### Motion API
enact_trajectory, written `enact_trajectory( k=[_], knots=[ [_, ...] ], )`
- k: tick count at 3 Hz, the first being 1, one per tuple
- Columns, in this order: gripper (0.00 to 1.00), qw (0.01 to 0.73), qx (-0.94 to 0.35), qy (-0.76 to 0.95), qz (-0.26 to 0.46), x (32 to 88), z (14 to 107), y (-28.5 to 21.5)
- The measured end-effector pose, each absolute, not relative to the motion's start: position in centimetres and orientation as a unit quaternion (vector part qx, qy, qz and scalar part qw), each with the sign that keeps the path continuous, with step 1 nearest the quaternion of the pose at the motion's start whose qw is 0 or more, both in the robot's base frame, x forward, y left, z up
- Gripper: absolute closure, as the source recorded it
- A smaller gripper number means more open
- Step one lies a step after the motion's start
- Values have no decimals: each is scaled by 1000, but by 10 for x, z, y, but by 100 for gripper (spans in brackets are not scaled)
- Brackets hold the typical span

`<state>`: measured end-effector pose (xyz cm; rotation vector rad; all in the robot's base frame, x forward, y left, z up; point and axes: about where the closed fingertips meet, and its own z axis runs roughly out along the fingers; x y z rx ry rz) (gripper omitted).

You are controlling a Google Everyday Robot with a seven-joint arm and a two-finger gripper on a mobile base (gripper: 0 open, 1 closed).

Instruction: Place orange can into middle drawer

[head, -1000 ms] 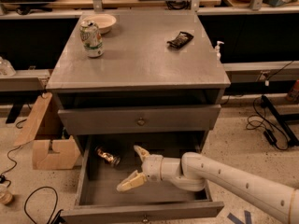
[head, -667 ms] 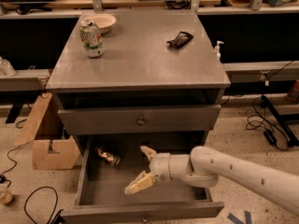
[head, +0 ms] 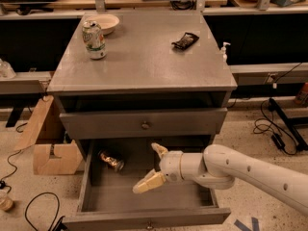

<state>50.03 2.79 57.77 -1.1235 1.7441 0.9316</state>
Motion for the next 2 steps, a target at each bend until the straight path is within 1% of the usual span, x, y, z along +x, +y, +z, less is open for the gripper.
enact_trajectory(
  k=[1, 2],
  knots=[
    [0, 417, -456, 704, 351, 500, 593, 17],
    [0, 397, -476, 720, 312, 492, 623, -15]
  ],
)
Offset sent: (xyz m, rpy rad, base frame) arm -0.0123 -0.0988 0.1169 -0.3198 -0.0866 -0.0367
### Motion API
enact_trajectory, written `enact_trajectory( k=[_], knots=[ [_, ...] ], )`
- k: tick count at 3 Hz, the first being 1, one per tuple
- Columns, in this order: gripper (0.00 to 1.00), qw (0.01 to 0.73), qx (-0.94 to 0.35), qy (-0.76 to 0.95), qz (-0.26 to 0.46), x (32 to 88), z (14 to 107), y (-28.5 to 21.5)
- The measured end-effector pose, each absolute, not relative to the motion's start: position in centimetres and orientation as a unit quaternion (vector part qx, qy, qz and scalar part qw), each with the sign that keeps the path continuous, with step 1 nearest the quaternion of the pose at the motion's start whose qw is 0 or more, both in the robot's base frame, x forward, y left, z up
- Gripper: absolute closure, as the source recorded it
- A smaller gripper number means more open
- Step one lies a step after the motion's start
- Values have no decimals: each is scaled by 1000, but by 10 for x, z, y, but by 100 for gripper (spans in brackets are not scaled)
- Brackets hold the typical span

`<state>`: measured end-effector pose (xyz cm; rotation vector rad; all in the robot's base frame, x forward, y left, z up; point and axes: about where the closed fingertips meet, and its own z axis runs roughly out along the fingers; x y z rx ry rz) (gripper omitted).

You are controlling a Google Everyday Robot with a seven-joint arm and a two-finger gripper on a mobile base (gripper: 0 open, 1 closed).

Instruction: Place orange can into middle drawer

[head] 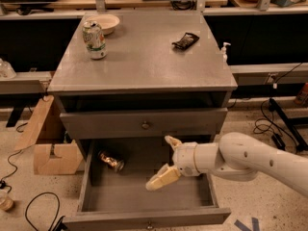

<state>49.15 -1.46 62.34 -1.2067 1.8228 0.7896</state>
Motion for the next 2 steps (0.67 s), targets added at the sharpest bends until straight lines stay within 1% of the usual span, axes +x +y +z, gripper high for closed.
enact_trajectory(
  k=[1, 2],
  knots=[
    [0, 409, -490, 724, 261, 497, 681, -72],
    [0, 461, -475, 718, 216, 517, 756, -146]
  ],
)
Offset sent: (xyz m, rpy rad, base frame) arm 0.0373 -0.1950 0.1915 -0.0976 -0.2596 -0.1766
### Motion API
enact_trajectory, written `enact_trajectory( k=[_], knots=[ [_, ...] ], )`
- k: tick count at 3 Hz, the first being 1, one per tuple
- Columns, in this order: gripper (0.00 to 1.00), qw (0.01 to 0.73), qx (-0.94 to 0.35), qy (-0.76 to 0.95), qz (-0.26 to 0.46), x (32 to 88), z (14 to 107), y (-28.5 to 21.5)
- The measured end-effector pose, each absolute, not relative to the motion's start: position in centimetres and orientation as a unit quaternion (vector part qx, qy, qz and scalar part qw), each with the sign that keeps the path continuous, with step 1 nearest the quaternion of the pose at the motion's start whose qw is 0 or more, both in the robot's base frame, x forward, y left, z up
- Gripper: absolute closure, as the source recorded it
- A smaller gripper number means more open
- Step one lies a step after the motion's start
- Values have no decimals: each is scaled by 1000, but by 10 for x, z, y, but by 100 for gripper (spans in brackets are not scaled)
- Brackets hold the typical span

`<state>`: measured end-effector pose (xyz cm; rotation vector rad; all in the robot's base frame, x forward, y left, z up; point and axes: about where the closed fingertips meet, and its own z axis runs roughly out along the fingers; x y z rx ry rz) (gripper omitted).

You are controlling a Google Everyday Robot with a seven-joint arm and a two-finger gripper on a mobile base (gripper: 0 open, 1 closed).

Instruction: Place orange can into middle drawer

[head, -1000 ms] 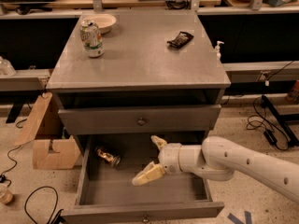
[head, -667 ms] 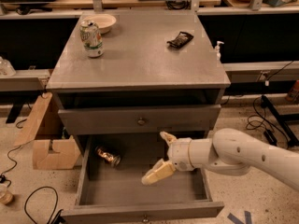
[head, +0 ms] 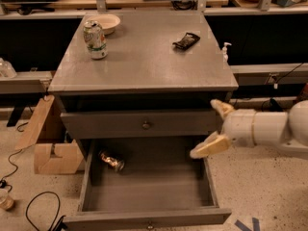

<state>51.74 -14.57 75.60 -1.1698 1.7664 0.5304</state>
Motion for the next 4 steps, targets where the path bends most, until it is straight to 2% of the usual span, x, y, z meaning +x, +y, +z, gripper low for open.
enact_trajectory(
  k=[1, 2, 3, 4],
  knots=[
    [0, 525, -445, 702, 180, 532, 803, -191],
    [0, 584, -424, 677, 144, 549, 849, -215],
    [0, 616, -424, 658, 88, 555, 913, -215],
    [0, 605, -442, 663, 21, 557, 972, -190]
  ],
)
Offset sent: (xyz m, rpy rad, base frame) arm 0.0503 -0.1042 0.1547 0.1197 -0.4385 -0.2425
